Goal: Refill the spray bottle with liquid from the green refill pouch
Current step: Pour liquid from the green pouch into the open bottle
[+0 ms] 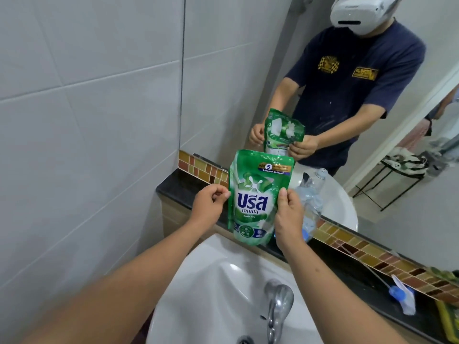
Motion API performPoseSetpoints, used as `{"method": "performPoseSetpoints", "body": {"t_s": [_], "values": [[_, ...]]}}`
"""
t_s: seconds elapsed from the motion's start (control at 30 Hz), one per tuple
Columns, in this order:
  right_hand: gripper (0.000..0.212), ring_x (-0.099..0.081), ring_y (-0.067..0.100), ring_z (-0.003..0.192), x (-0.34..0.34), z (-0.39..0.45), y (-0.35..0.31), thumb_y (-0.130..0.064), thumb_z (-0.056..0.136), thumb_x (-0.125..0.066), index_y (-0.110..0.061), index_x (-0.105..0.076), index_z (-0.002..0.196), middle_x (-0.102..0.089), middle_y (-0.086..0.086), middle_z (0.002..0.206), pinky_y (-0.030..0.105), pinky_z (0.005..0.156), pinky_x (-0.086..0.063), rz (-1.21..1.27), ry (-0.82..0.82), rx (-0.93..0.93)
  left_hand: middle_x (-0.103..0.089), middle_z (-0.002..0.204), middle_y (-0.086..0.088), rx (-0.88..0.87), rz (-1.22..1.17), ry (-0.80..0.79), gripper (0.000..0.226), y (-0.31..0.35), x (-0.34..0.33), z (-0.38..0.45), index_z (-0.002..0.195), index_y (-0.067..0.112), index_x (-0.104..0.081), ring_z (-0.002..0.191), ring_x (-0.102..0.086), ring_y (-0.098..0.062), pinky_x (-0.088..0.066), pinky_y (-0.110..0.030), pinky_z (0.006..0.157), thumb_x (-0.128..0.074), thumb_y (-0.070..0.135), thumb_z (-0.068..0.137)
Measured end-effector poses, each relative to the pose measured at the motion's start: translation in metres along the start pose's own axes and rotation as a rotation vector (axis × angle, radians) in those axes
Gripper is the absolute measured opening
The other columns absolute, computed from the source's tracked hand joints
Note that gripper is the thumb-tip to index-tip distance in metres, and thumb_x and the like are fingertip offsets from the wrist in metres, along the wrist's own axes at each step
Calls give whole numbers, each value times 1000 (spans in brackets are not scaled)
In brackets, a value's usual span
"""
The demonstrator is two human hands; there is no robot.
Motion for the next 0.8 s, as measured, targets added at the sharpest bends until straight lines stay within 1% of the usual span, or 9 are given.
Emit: {"method": "performPoseSetpoints", "body": {"t_s": [0.07, 0.17, 0.23, 0.3, 0.4, 0.5, 0.57, 0.67, 0.8], "values": [[27, -60, 19, 78, -23, 9, 1, -26, 104, -47, -16, -55, 80, -65, 9, 83, 49, 76, -54, -32, -27, 28, -66, 85, 7, 14, 34, 44, 8, -12, 13, 18, 87, 19, -67, 78, -59, -9, -47, -20, 70, -64, 20, 95], [29, -57, 19, 75, -54, 27, 6, -29, 102, -50, -11, -58, 80, -66, 14, 85, 43, 72, -51, -124, -61, 88, -61, 83, 8, -3, 108, 103, 11, -31, 30, 47, 84, 19, -64, 72, -54, -2, -38, -14, 65, -64, 18, 95], [31, -58, 23, 76, -71, 41, 11, -32, 101, -51, -16, -57, 75, -65, 10, 83, 43, 71, -49, -210, -75, 119, -59, 82, 6, -24, 136, 134, 13, -40, 38, 64, 81, 17, -63, 69, -51, 0, -36, -9, 63, -64, 14, 94], [31, -56, 20, 74, -88, 52, 15, -32, 100, -53, -21, -55, 71, -64, 6, 79, 42, 70, -48, -241, -93, 111, -59, 84, 5, -26, 145, 162, 14, -51, 44, 81, 80, 16, -62, 70, -51, 0, -37, -7, 63, -63, 12, 93], [29, -53, 12, 63, -110, 64, 22, -28, 101, -54, -19, -58, 73, -62, 2, 72, 35, 61, -47, -181, -124, 70, -64, 88, 2, 2, 130, 176, 13, -70, 49, 106, 82, 17, -63, 77, -57, -8, -45, -18, 71, -62, 15, 94], [27, -54, 6, 54, -126, 72, 30, -20, 102, -52, -3, -62, 85, -61, 6, 71, 24, 54, -51, -95, -143, 15, -66, 84, 5, 31, 70, 195, 14, -87, 49, 122, 83, 21, -63, 76, -62, -11, -48, -28, 72, -61, 13, 95], [25, -58, 9, 57, -133, 74, 36, -18, 103, -52, -3, -63, 86, -62, 8, 72, 28, 59, -56, -75, -149, 8, -65, 78, 9, 35, 42, 207, 19, -95, 50, 128, 81, 26, -62, 69, -60, -8, -47, -28, 69, -62, 13, 95], [25, -60, 11, 65, -138, 74, 43, -18, 103, -51, -15, -62, 81, -64, 6, 75, 34, 67, -57, -67, -154, 19, -65, 75, 11, 14, 18, 221, 30, -104, 53, 135, 76, 39, -62, 67, -62, -11, -55, -35, 68, -62, 15, 94], [24, -61, 12, 68, -142, 76, 46, -18, 102, -53, -21, -63, 81, -65, 2, 74, 39, 71, -58, -54, -132, 24, -65, 73, 9, -6, -12, 215, 32, -104, 53, 140, 75, 37, -60, 66, -62, -14, -58, -39, 70, -61, 12, 95]]}}
Point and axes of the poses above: each hand's wrist, its own z-axis towards the middle knuckle, its own x-axis out of the back of the hand, y = z × x, the point moved 1 cm from there along z, towards the middle knuckle
